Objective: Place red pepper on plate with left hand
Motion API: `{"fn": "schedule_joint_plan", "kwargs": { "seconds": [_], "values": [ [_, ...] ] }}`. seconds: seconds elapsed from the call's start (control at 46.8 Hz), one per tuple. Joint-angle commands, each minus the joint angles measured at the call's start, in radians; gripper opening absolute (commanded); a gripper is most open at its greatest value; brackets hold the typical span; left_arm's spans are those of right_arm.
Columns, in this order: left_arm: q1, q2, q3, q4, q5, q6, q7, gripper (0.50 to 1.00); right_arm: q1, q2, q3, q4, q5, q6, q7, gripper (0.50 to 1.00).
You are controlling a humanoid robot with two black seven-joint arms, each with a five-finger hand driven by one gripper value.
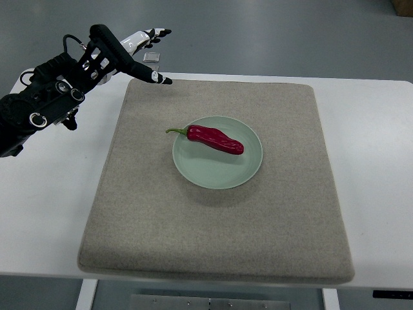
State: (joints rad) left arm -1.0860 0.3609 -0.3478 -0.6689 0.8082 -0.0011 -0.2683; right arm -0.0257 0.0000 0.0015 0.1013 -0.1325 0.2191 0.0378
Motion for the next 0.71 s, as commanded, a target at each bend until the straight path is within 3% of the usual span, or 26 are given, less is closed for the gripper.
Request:
{"fn": "schedule_joint_plan", "kwargs": {
  "seconds": [0.0, 0.214, 0.406, 0.556, 0.684],
  "values": [
    [0.0, 0.001, 0.001, 0.011, -0.142, 0.003, 0.003, 0.994, 0.001, 0.0, 0.0, 0.0, 0.001, -0.001, 0.001, 0.928],
    [0.0, -0.007, -0.002, 0.068, -0.386, 0.009, 0.02, 0.99, 0.001, 0.0, 0.0, 0.0, 0.001, 0.0, 0.001, 0.928],
    [0.002, -0.014, -0.025, 0.066, -0.553, 0.115, 0.023, 0.986, 0.001, 0.0, 0.0, 0.0, 0.001, 0.0, 0.001, 0.928],
    [0.003, -0.022, -0.06, 0.065, -0.69, 0.101, 0.021, 0.99, 0.001, 0.0, 0.0, 0.0, 0.001, 0.0, -0.001, 0.928],
    [0.005, -0.033, -0.069, 0.071, -0.788, 0.032, 0.02, 0.992, 0.001, 0.0, 0.0, 0.0, -0.001, 0.0, 0.001, 0.928]
  ]
}}
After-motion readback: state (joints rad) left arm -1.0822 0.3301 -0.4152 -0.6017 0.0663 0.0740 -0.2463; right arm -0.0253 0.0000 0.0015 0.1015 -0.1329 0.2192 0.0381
